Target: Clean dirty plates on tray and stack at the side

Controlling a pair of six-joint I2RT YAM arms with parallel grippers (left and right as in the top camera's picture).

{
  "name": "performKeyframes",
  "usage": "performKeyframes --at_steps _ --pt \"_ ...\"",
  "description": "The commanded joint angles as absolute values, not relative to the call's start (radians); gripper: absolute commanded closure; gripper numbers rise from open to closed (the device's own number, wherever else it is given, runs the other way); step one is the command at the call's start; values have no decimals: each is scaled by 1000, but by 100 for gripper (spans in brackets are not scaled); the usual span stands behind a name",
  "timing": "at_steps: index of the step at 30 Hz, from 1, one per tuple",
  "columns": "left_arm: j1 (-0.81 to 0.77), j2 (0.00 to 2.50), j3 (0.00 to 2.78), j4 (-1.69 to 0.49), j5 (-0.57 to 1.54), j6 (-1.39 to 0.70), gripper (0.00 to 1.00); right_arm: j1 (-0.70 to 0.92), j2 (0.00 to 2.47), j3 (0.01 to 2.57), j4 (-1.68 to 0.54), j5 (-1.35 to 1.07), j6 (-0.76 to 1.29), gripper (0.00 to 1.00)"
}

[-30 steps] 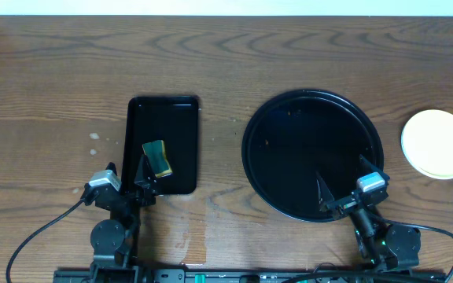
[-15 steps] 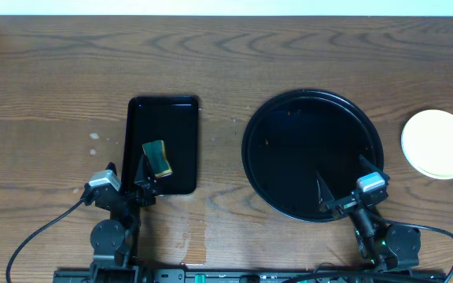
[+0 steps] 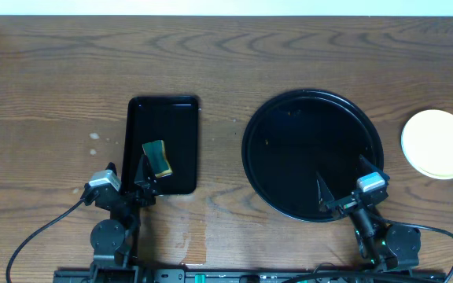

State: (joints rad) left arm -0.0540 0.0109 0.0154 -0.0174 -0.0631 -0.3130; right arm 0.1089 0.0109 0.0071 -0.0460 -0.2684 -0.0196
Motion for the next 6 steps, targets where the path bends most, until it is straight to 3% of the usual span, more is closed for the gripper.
performKeyframes --at_steps 1,6 --pt "-50 4 4 -66 -94 -296 17 117 5 6 -49 -262 -35 1" --pt "-50 4 4 -66 -94 -296 17 117 5 6 -49 -262 -35 1"
